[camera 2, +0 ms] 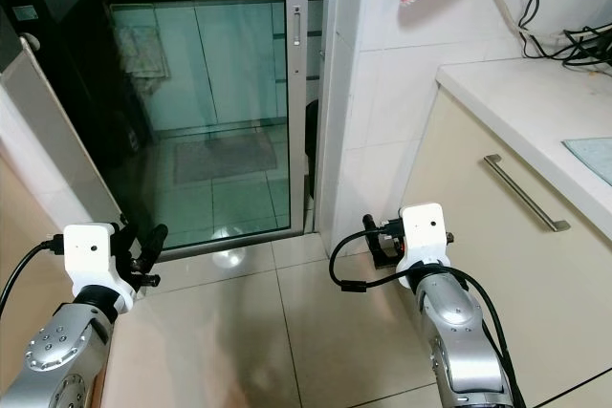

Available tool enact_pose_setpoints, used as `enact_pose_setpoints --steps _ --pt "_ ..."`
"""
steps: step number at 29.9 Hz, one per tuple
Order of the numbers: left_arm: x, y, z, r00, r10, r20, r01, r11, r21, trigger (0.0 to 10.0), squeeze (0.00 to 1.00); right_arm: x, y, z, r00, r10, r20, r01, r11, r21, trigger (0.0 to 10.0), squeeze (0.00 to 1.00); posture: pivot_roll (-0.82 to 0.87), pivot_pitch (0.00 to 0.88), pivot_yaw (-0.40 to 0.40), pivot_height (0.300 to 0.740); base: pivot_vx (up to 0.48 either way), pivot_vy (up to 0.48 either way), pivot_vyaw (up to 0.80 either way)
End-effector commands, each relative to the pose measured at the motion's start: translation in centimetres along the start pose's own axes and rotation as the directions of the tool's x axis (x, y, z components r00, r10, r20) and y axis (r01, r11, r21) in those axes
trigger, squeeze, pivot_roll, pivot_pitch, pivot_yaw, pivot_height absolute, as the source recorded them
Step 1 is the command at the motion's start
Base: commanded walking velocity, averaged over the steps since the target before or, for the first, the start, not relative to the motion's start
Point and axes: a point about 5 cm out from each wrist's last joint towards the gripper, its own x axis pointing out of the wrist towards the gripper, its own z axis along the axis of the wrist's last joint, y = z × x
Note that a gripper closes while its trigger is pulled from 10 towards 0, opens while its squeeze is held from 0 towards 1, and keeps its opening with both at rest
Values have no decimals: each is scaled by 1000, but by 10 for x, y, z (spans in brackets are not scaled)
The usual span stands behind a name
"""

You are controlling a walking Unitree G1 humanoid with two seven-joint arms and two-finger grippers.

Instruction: Restocking fridge

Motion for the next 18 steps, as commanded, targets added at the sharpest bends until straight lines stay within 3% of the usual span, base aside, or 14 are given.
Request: enact_pose_setpoints --steps 1,3,5,7,8,10,12,15,18 --pt "0 12 -34 975 76 -210 -116 976 -184 10000 0 17 43 -23 995 58 -84 -38 975 221 10000 0 -50 0 51 740 0 0 0" --pt "0 12 -34 975 76 -210 -116 976 -184 10000 0 17 43 -23 995 58 -84 -38 975 221 10000 0 -50 0 51 740 0 0 0" --pt "10 10 -22 981 109 -162 -116 993 -36 10000 0 24 50 -18 992 110 -66 -96 978 183 10000 0 -46 0 -10 740 0 0 0" --pt "22 13 -12 983 129 -129 -128 992 13 10000 0 28 47 -13 996 84 -36 -78 986 149 10000 0 -65 0 -7 740 0 0 0" --pt "22 13 -12 983 129 -129 -128 992 13 10000 0 28 47 -13 996 84 -36 -78 986 149 10000 0 -65 0 -7 740 0 0 0" --pt "41 16 4 988 132 -80 -135 990 -32 10000 0 30 41 -7 999 32 -3 -31 988 153 10000 0 -81 0 16 740 0 0 0" --pt "50 14 10 991 118 -58 -122 991 -58 10000 0 30 40 -7 1000 30 3 -30 989 147 10000 0 -96 0 37 740 0 0 0" --pt "46 7 2 992 93 -81 -99 992 -79 10000 0 31 36 -17 998 28 -49 -19 985 173 10000 0 -98 0 61 740 0 0 0" --pt "40 4 3 992 60 -113 -76 988 -138 10000 0 26 34 -18 999 25 -32 -18 984 180 10000 0 -86 0 55 740 0 0 0"
